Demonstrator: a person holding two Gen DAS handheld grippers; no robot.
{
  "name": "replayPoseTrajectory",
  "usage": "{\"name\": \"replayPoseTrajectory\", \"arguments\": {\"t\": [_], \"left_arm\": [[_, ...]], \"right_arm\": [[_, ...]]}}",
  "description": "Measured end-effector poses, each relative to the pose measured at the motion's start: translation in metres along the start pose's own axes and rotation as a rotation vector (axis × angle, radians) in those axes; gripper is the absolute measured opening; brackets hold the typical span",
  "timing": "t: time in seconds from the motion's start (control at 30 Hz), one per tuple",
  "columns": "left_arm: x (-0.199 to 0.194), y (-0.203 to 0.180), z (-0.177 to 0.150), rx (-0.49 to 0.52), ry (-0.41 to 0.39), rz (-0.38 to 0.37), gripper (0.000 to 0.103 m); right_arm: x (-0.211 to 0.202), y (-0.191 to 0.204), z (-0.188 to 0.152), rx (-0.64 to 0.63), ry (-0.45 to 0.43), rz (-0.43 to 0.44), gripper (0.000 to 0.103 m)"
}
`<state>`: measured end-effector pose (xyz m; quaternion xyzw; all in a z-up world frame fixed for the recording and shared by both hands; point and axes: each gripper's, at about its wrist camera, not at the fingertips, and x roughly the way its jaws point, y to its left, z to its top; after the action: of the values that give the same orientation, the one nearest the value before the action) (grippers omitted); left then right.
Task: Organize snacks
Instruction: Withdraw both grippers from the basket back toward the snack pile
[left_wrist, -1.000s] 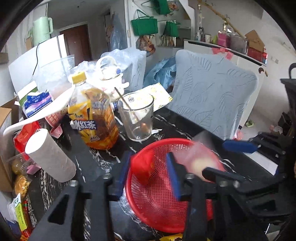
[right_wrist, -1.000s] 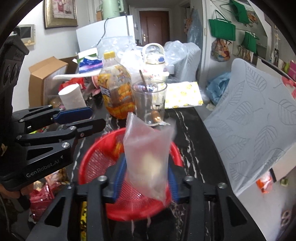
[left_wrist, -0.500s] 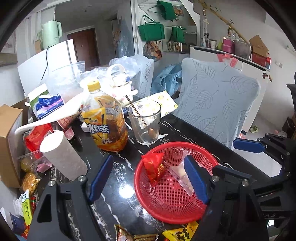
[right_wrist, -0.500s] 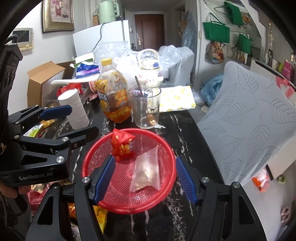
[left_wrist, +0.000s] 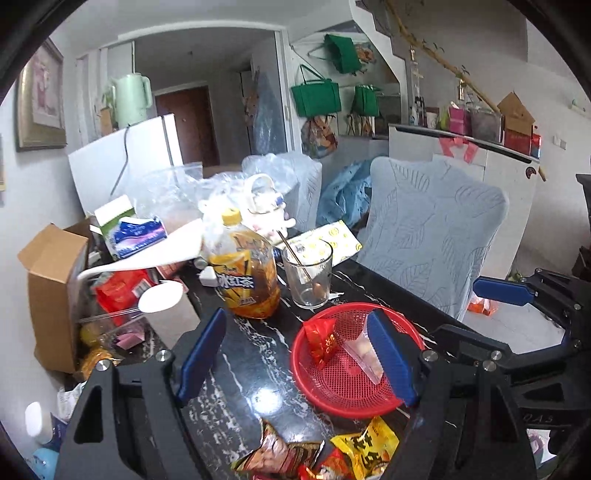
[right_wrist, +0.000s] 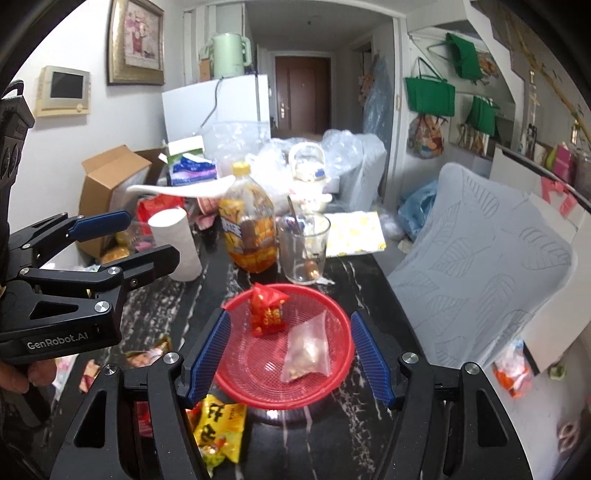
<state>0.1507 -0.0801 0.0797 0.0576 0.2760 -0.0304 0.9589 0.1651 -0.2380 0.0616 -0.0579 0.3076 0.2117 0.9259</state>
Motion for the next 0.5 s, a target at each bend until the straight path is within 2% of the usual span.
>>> {"name": "replayPoseTrajectory", "arguments": {"t": [0.17, 0.3, 0.5], "left_arm": [[-0.033, 0.004, -0.009, -0.007, -0.024, 0.021, 0.078], [-0.053, 0.008, -0.02, -0.022, -0.007, 0.006, 0.078], [-0.081, 0.013, -0.037, -0.032, 0.001, 0.031, 0.078]], "right_arm": [[-0.028, 0.014, -0.003, -0.018, -0.039, -0.001, 0.068], [-0.046, 0.028, -0.01, -0.035, -0.058, 0.01, 0.068], [-0.064, 0.05, -0.021, -0.068, -0.068, 0.038, 0.068]]}}
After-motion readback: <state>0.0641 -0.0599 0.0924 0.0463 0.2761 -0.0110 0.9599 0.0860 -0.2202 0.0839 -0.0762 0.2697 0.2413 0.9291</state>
